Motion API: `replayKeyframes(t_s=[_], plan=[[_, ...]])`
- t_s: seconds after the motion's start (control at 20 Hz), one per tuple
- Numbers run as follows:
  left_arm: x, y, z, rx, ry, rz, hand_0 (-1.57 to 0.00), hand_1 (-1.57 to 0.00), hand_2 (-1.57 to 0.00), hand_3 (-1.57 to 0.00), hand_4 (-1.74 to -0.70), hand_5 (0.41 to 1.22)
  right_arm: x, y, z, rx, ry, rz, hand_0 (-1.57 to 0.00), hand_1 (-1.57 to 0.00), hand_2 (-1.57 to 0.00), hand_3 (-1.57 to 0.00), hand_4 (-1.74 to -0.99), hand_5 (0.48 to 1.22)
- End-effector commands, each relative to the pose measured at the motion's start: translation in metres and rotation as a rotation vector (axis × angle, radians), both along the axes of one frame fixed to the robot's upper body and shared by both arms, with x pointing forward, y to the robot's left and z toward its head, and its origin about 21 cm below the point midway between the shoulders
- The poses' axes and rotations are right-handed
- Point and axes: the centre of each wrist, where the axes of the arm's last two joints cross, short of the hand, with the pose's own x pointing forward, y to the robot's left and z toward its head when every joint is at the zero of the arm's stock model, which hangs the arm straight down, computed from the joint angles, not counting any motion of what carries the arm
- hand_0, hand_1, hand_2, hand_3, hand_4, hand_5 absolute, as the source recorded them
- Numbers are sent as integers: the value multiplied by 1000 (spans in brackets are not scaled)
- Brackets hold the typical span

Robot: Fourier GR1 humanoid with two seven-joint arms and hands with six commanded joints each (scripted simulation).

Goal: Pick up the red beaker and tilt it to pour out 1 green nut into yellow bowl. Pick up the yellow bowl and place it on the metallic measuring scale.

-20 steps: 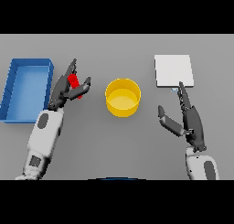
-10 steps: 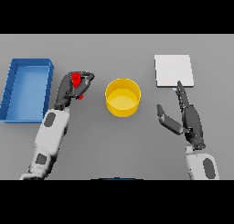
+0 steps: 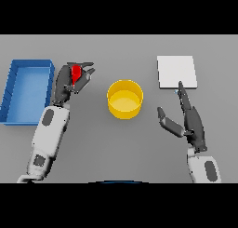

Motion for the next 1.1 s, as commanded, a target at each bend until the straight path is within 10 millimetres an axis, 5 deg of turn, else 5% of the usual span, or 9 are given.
replayKeyframes(t_s=[0.0, 0.2, 0.5, 1.05], plan=[[1, 0, 7, 31, -4, 0, -1546, -1546, -1547, -1547, -1716, 1097, 0, 3, 1, -4, -12, 3, 1, 1, 1, 1, -1250, 672], [7, -5, 39, 299, -33, -111, -1561, -1561, -1561, -1561, -1731, 1119, -6, 3, 2, -39, -18, -9, 1, 1, 1, 1, -1245, 688], [5, -6, 49, 476, -32, -194, -1563, -1563, -1563, -1563, -1733, 1113, -11, 1, 2, -32, -2, -7, 1, 1, 1, 1, -1243, 710], [27, -56, 79, 1299, -226, -411, -1570, -1570, -1570, -1570, -1740, 1193, -8, 6, 4, -12, -5, 7, 1, 1, 1, 1, -1264, 717]])
